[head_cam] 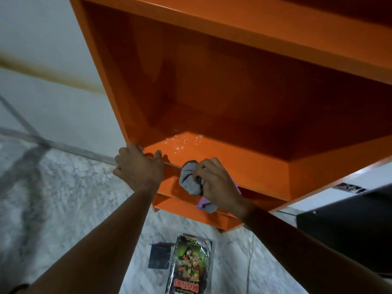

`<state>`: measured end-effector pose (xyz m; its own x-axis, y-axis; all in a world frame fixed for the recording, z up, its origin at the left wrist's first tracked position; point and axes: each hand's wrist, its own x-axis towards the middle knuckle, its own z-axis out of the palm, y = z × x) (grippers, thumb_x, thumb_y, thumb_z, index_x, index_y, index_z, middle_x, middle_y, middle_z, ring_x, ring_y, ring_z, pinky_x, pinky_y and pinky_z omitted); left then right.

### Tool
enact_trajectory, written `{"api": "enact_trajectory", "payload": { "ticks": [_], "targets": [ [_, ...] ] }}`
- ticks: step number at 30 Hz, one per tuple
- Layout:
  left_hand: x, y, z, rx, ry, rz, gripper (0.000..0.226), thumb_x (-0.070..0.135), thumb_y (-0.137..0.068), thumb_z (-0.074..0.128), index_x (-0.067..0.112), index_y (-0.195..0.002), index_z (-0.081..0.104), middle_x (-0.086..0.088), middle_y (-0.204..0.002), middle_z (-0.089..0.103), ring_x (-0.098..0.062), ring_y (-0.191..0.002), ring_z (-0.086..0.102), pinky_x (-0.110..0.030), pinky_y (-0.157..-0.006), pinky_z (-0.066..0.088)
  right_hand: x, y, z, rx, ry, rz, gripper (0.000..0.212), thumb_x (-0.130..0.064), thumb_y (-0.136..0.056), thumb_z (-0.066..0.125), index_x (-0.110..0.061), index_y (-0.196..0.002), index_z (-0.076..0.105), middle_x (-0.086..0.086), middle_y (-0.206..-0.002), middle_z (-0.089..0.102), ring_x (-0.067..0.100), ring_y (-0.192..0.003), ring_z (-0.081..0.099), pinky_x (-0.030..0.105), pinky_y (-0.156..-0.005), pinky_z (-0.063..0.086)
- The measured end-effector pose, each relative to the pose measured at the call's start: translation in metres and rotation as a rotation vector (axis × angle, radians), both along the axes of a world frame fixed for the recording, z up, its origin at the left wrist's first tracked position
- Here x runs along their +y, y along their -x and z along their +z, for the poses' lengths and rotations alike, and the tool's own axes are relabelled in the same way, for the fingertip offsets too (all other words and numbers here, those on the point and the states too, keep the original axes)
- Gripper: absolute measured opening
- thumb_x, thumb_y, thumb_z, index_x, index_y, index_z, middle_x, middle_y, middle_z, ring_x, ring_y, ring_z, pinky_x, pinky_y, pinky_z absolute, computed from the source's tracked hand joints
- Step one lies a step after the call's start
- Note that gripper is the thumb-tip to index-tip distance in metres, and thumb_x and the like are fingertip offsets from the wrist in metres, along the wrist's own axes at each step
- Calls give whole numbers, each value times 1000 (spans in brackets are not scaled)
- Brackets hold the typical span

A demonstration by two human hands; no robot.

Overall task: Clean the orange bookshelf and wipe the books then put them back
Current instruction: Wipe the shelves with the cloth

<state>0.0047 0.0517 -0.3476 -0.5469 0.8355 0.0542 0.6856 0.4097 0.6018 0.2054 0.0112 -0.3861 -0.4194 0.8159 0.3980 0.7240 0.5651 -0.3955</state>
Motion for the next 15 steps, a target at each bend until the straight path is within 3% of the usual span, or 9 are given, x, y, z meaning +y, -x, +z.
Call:
{"api": "enact_trajectory", "payload": {
  "ticks": [2,5,7,9,11,13,15],
  "targets": [
    [7,0,2,-164,58,172,57,46,-82,76,12,-121,50,-17,-130,56,-40,-126,50,-57,-102,39,13,2,14,237,69,-160,38,6,-61,43,-12,-88,61,0,-93,59,27,-89,53,44,-75,46],
    [22,6,-5,-358,129,241,71,45,-85,75,17,-138,38,-16,-145,46,-41,-135,41,-57,-106,37,43,-8,30,629,125,-449,45,2,-62,41,-17,-97,63,2,-98,64,25,-95,61,45,-83,50],
    [32,8,-11,-412,148,205,65,43,-89,71,19,-140,38,-13,-146,47,-41,-137,38,-57,-108,35,66,-18,34,699,164,-613,53,-2,-69,40,-21,-113,63,3,-112,65,29,-106,62,42,-91,51],
    [36,10,-15,-404,158,172,51,39,-94,63,17,-135,42,-12,-142,52,-40,-138,37,-57,-109,31,84,-27,27,562,247,-725,63,-9,-73,38,-15,-132,59,11,-132,60,33,-118,57,39,-96,47],
    [38,15,-17,-387,145,165,37,37,-98,58,18,-128,48,-10,-135,57,-38,-138,36,-56,-110,27,95,-27,12,151,322,-813,63,-27,-79,35,-11,-136,58,16,-140,57,36,-122,55,42,-98,46],
    [40,23,-18,-399,127,148,25,36,-99,57,22,-118,51,-8,-126,60,-36,-138,34,-55,-111,23,102,-24,-7,-174,227,-790,62,-45,-90,34,-15,-141,53,11,-145,54,36,-128,52,46,-104,44],
    [43,32,-21,-426,118,128,18,36,-97,59,28,-107,47,-4,-118,58,-35,-138,35,-55,-112,20,118,-20,-16,-208,260,-757,64,-58,-98,29,-24,-151,41,5,-156,42,32,-141,42,50,-115,36]
  ]
}}
